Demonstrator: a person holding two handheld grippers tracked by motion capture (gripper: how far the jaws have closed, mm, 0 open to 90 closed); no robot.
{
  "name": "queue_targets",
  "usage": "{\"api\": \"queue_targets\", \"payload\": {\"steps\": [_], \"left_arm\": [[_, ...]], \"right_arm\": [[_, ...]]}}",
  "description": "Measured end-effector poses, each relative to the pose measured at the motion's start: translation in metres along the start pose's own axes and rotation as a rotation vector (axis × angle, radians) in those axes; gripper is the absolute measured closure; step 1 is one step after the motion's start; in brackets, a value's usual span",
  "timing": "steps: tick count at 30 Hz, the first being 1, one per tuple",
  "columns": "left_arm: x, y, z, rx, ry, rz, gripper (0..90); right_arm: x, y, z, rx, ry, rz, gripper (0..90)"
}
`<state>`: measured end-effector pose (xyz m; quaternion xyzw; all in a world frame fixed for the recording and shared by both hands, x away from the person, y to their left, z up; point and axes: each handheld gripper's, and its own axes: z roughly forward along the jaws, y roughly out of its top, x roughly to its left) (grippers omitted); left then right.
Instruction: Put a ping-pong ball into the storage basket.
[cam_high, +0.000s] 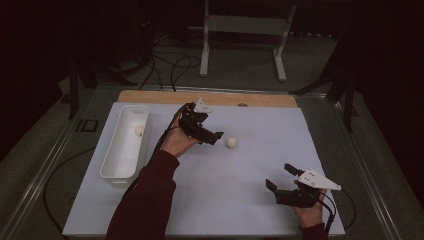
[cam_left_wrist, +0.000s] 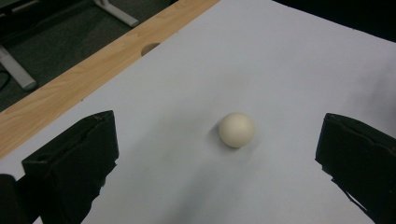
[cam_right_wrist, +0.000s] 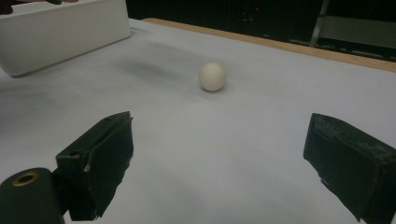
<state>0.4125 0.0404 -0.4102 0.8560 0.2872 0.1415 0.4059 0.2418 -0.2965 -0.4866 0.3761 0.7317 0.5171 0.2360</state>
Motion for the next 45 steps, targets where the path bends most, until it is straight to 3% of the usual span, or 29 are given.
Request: {"api": "queue_targets", "payload": {"steps": [21,45], "left_arm": [[-0.012,0.009,0.025,0.022,-0.024,0.016,0.1],[-0.014,0.006,0.054,0.042,-0.039,-0.007,0.1]], "right_arm": [[0.0,0.0,0.0,0.0,0.003,0.004,8.1],[-0.001,0.001,0.001,-0.009,0.008,0.008,8.1]]}}
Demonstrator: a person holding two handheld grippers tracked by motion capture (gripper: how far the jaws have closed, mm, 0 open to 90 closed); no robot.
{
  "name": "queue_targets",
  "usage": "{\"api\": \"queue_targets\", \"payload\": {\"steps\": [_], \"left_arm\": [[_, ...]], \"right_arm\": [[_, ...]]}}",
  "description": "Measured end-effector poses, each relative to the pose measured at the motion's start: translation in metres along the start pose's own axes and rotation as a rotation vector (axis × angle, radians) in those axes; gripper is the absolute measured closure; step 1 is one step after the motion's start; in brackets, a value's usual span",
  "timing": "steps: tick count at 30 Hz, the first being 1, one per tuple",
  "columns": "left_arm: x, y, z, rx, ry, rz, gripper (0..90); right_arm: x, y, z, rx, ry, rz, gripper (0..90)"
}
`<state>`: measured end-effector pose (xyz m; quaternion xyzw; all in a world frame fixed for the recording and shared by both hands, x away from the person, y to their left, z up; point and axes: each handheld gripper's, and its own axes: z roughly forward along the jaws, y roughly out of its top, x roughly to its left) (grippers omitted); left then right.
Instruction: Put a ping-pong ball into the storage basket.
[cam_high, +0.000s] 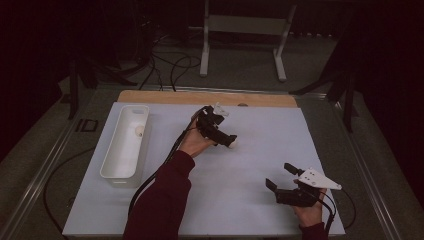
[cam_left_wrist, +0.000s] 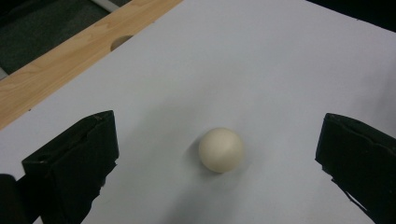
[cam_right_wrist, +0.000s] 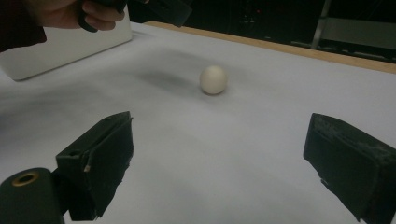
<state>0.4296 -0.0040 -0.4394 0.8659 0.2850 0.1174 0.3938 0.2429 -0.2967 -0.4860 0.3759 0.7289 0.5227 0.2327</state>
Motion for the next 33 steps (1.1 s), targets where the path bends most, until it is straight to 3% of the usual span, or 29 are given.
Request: {"api": "queue_targets", "payload": {"steps": [33], "left_arm": [[0.001,-0.003,0.026,0.028,-0.007,-0.029,0.1]], "right_arm": [[-0.001,0.0,0.0,-0.006,0.0,0.001,8.0]]}}
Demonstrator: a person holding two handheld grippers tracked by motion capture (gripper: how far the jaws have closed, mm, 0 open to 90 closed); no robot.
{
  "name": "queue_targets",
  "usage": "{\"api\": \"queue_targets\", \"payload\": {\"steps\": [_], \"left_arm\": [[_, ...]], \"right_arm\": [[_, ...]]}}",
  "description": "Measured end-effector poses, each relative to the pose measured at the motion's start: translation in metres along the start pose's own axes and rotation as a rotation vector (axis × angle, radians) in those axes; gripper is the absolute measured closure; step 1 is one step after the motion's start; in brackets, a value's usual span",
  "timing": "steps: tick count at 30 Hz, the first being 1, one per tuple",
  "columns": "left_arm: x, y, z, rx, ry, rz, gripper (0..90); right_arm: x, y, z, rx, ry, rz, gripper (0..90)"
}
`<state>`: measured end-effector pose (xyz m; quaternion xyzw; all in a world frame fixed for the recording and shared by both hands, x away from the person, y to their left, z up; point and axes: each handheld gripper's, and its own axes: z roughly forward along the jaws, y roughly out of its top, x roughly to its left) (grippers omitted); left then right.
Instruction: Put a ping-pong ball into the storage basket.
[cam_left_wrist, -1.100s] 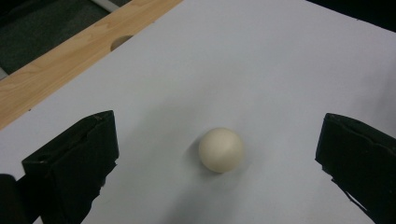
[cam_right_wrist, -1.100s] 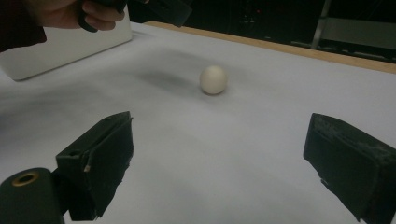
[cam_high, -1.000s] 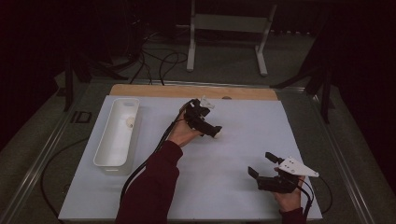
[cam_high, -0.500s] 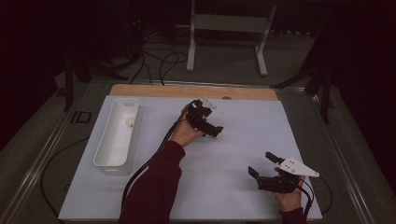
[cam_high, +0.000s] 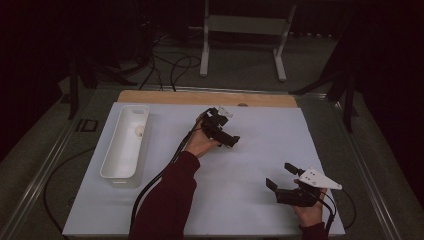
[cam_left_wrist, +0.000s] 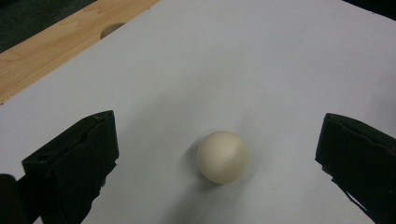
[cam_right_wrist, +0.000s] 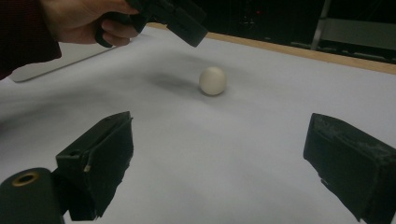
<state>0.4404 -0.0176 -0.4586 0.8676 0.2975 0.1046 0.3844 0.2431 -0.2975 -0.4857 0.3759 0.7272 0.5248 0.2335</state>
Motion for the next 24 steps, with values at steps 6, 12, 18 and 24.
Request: {"api": "queue_targets", "payload": {"steps": [6,12,18,24], "left_arm": [[0.0,-0.001,0.004,0.011,-0.002,-0.004,0.1],[0.001,-0.003,0.009,0.022,-0.007,-0.016,0.2],[0.001,-0.004,0.013,0.029,-0.009,-0.019,0.2],[0.002,-0.004,0.016,0.041,-0.027,-0.049,0.8]], "right_arm": [[0.0,0.0,0.0,-0.001,0.0,0.0,8.1],[0.0,0.0,0.0,0.0,0.0,0.002,8.1],[0.0,0.0,-0.001,0.001,0.002,0.002,8.1],[0.0,0.0,-0.001,-0.001,0.001,0.004,8.1]]}}
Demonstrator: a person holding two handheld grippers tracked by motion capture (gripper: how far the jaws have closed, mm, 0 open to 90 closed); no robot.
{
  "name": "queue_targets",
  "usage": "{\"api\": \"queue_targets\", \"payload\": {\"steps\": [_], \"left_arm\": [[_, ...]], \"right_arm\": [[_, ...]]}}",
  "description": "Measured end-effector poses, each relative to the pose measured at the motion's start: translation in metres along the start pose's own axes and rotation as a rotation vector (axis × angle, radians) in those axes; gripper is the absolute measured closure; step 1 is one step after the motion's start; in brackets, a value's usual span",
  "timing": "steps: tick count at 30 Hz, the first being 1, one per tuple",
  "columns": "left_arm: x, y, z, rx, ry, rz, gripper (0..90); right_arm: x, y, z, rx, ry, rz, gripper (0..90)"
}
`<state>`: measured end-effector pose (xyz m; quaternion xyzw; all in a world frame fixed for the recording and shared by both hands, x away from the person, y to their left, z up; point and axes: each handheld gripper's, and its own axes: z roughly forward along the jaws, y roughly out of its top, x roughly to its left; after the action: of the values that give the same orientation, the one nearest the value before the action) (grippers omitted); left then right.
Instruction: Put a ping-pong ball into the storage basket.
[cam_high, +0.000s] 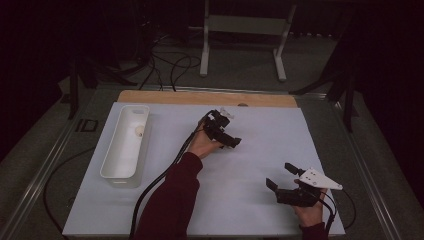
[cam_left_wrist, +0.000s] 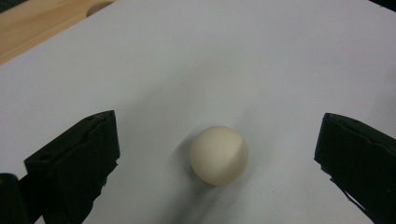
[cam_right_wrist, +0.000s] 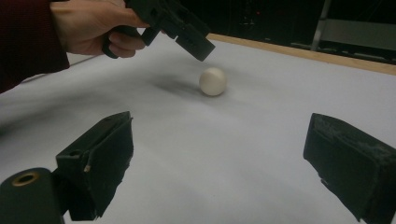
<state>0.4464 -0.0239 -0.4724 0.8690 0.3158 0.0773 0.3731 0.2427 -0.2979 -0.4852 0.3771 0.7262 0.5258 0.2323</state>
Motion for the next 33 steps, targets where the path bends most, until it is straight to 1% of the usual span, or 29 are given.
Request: {"api": "queue_targets", "payload": {"steps": [10,12,15,19,28,30,33], "left_arm": [[0.002,-0.002,0.004,0.017,0.0,-0.016,2.1],[0.002,-0.002,0.006,0.019,0.005,-0.022,3.8],[0.001,-0.003,0.009,0.033,0.018,-0.018,6.4],[0.001,-0.003,0.011,0.038,0.021,-0.027,8.9],[0.003,-0.006,0.018,0.051,0.002,-0.04,15.8],[0.003,-0.007,0.02,0.055,-0.004,-0.039,18.0],[0.001,-0.008,0.023,0.077,-0.007,-0.023,21.3]], "right_arm": [[0.0,0.0,0.0,-0.001,0.001,0.001,8.1],[0.0,0.0,0.0,0.0,-0.001,0.0,8.1],[0.0,0.0,0.0,-0.002,0.002,0.001,8.1],[0.0,0.0,0.0,-0.002,0.002,0.001,8.1],[0.0,0.0,0.0,0.0,0.002,0.0,8.0],[0.0,0.0,0.0,-0.001,0.001,0.0,8.1],[-0.001,0.0,0.0,-0.003,0.0,-0.003,8.0]]}}
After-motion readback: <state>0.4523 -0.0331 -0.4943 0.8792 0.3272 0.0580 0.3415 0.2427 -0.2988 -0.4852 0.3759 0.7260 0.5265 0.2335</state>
